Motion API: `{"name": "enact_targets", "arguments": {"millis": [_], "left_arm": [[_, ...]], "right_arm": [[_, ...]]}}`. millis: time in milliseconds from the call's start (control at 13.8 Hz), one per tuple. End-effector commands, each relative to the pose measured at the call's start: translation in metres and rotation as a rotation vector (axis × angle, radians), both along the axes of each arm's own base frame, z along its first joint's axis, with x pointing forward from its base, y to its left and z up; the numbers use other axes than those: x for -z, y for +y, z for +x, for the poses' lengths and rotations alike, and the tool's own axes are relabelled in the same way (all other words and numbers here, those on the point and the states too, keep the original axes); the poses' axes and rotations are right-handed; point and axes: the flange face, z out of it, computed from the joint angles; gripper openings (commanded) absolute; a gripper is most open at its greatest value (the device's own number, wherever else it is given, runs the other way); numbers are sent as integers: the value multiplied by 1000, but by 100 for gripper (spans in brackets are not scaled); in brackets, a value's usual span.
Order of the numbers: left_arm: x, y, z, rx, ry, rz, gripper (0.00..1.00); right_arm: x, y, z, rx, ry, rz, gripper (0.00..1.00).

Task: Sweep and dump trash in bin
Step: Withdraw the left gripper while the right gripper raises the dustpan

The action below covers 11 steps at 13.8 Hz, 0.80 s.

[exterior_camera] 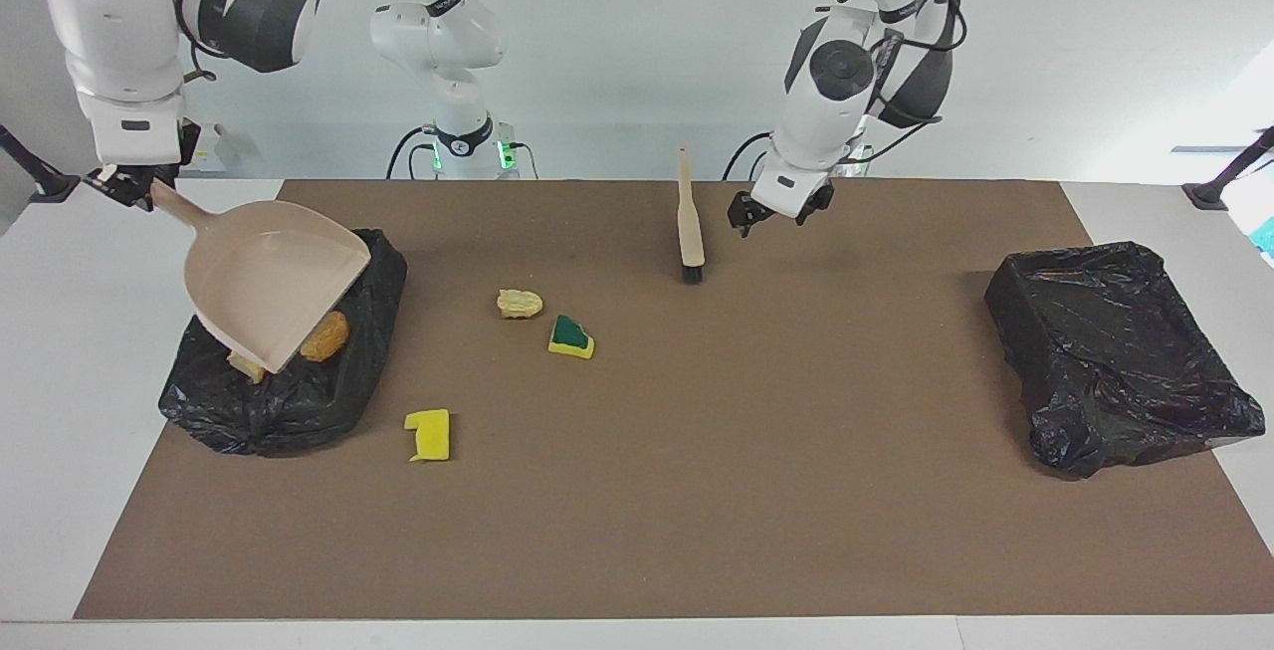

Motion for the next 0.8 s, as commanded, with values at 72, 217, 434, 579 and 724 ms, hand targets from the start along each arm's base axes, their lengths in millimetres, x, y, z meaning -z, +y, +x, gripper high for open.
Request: {"name": "enact_targets", "arguments": {"millis": [72,217,434,579,724], "left_arm": [[-60,52,34,-7,-57,-16,100],[-99,82,44,56,-73,-33,100],[-132,123,55,219,-147,45,100],[-154,152,60,209,-162,46,100],[-166,170,61,253,-142,38,100]], "right_arm": [[0,44,-2,129,-42,128,0],[2,81,3,252,-80,144,0],[11,118,9,445,-127,184,0],[21,145,14,594,-152,214,0],[30,184,21,711,-171,251,0]]}}
